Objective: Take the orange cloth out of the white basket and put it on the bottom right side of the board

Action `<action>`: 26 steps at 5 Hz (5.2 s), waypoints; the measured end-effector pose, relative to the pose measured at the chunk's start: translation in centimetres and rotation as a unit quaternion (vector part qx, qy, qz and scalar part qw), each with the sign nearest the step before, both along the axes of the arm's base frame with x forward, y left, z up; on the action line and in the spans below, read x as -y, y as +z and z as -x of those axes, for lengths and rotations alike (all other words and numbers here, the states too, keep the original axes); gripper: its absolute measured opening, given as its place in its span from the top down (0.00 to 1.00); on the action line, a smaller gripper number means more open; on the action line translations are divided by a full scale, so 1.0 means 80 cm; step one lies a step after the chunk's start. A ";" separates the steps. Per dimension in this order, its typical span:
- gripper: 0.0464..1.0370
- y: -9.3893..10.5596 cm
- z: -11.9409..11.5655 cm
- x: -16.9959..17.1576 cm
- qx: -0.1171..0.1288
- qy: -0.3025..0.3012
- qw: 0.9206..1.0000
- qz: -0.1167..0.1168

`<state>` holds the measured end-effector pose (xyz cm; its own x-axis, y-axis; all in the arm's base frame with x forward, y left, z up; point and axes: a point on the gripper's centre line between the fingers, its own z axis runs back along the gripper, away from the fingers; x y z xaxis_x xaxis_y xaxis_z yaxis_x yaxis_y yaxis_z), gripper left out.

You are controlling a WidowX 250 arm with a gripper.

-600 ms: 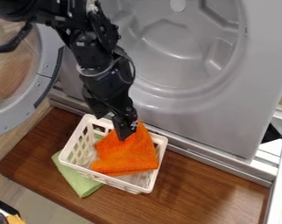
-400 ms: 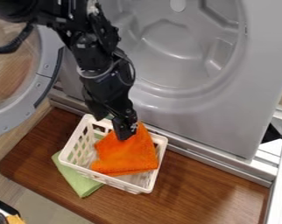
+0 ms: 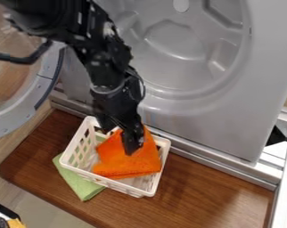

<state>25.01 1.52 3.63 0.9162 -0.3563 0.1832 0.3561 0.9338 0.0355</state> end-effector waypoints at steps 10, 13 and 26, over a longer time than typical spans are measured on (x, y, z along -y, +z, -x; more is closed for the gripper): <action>0.99 -0.039 -0.021 0.005 -0.021 0.002 0.999 -0.036; 0.99 0.039 -0.009 0.017 0.006 0.028 0.999 -0.033; 0.58 -0.086 -0.036 0.177 -0.030 -0.060 0.998 0.007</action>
